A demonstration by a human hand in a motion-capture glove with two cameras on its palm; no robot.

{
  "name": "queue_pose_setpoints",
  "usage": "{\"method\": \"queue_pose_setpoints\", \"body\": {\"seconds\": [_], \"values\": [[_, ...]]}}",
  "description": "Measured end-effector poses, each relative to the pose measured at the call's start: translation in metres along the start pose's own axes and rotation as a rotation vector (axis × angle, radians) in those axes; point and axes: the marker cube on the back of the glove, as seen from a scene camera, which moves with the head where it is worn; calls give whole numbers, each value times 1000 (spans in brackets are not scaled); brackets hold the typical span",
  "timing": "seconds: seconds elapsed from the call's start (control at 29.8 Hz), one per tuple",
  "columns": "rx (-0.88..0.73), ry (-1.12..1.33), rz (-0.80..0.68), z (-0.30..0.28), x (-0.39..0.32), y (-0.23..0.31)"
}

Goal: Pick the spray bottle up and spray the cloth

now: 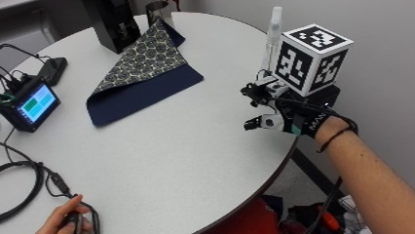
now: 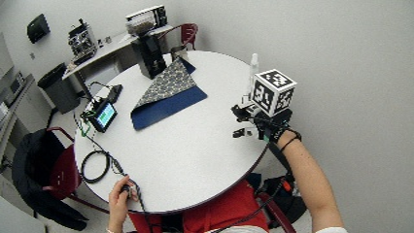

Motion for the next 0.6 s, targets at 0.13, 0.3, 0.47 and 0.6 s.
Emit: {"method": "queue_pose_setpoints", "body": {"seconds": [0.13,0.3,0.47,0.6], "values": [[11,-35,5,1,6,4],[48,-123,49,0,24,9],[111,-257,131,-7,54,8],[198,-441,221,-8,79,-1]]}}
